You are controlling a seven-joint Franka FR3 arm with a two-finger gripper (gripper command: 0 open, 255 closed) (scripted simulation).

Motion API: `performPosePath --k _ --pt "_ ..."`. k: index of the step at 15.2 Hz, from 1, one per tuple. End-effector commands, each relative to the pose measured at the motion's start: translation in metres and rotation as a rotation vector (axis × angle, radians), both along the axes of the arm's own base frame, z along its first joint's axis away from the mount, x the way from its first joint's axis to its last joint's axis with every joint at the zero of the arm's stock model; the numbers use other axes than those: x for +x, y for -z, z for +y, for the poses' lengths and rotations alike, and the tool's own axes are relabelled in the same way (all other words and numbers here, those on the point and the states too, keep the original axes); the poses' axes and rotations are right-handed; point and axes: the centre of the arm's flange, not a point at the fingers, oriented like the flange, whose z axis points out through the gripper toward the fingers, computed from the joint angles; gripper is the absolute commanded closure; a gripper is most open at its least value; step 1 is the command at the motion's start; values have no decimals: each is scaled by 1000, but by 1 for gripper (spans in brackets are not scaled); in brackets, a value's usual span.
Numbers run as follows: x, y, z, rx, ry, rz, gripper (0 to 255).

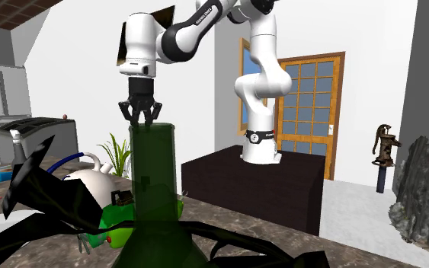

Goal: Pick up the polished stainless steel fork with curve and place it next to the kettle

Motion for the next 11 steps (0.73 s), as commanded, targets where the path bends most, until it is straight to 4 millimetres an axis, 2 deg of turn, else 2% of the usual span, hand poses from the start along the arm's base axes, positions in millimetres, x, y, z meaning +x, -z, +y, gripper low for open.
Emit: performPosePath --k 1,11 --pt "6 0 -27 0 -2 0 255" --pt "26 0 -157 0 -2 0 255"
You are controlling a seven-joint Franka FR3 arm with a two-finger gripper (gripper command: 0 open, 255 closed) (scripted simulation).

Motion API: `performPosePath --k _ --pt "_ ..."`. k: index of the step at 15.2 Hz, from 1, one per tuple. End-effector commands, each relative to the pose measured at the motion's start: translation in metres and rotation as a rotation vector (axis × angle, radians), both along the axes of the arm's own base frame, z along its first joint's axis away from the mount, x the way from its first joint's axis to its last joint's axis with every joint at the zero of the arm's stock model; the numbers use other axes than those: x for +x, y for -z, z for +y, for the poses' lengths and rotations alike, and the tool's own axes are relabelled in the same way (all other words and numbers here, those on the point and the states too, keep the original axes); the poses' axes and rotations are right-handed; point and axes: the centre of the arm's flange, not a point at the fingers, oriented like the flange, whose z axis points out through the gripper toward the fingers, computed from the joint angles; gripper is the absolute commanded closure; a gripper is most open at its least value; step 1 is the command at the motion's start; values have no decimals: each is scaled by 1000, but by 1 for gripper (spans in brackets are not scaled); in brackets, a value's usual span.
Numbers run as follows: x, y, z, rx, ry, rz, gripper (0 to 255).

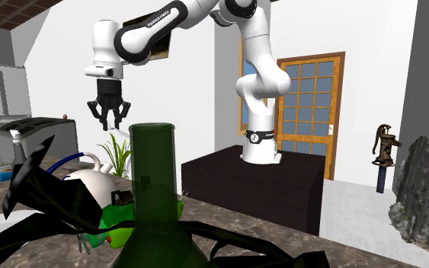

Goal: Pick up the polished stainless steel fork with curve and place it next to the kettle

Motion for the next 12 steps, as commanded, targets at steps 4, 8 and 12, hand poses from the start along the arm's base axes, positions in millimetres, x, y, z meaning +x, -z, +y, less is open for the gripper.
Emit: performPosePath --k 4,8,12 --pt "10 2 -67 0 -2 0 255" --pt "18 2 -119 0 -2 0 255" --pt "26 2 -171 0 -2 0 255"
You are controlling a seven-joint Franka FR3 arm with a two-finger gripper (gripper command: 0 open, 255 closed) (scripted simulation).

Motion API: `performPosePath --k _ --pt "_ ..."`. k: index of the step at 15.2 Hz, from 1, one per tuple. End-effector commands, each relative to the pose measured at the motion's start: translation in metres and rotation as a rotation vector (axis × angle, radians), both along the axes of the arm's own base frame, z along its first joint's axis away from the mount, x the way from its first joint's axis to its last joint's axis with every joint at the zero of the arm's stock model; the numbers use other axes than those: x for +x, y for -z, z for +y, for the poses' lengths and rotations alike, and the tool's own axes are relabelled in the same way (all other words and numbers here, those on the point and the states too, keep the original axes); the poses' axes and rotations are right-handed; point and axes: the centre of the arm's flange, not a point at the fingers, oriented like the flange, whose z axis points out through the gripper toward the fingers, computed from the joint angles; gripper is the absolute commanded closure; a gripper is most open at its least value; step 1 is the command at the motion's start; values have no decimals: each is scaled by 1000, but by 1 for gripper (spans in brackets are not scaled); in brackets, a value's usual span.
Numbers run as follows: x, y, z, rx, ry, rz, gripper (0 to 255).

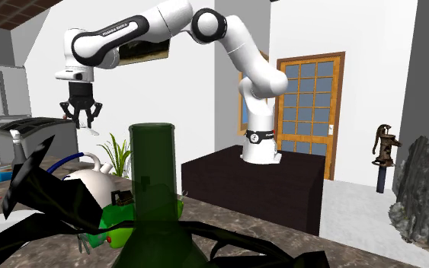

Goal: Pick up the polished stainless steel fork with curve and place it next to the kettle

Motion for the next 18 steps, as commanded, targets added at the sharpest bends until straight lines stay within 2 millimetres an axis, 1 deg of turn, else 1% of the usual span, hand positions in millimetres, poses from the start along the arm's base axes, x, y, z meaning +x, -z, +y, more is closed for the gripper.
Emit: performPosePath --k 1,2,3,18 --pt "4 0 -26 1 -1 0 255" --pt "6 0 -39 1 -1 0 255" --pt "7 0 -45 1 -1 0 255" --pt "7 79 -45 1 -1 0 255"
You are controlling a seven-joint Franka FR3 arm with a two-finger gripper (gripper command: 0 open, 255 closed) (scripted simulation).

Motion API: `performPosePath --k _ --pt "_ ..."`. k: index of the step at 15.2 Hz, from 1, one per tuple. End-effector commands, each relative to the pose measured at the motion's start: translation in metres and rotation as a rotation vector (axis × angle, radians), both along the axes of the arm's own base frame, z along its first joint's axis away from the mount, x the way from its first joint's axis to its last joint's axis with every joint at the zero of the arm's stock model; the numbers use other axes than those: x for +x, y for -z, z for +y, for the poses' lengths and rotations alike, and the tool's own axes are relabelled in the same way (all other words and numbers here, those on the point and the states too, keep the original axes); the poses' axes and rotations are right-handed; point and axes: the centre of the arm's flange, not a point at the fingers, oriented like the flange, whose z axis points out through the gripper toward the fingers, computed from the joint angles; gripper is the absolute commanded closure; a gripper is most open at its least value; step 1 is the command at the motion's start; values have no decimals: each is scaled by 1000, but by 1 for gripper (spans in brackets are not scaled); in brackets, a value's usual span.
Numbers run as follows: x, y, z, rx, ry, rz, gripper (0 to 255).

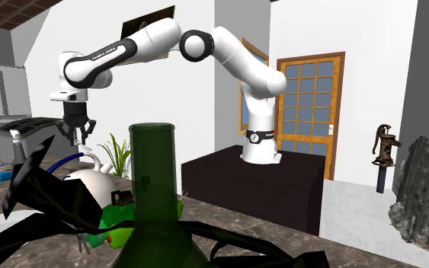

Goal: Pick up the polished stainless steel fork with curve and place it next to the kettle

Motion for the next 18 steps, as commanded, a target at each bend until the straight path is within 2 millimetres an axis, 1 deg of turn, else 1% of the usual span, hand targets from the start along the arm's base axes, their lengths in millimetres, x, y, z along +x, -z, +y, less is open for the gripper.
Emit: performPosePath --k 1,18 --pt "0 13 1 1 -1 0 255" --pt "0 103 1 1 -1 0 255"
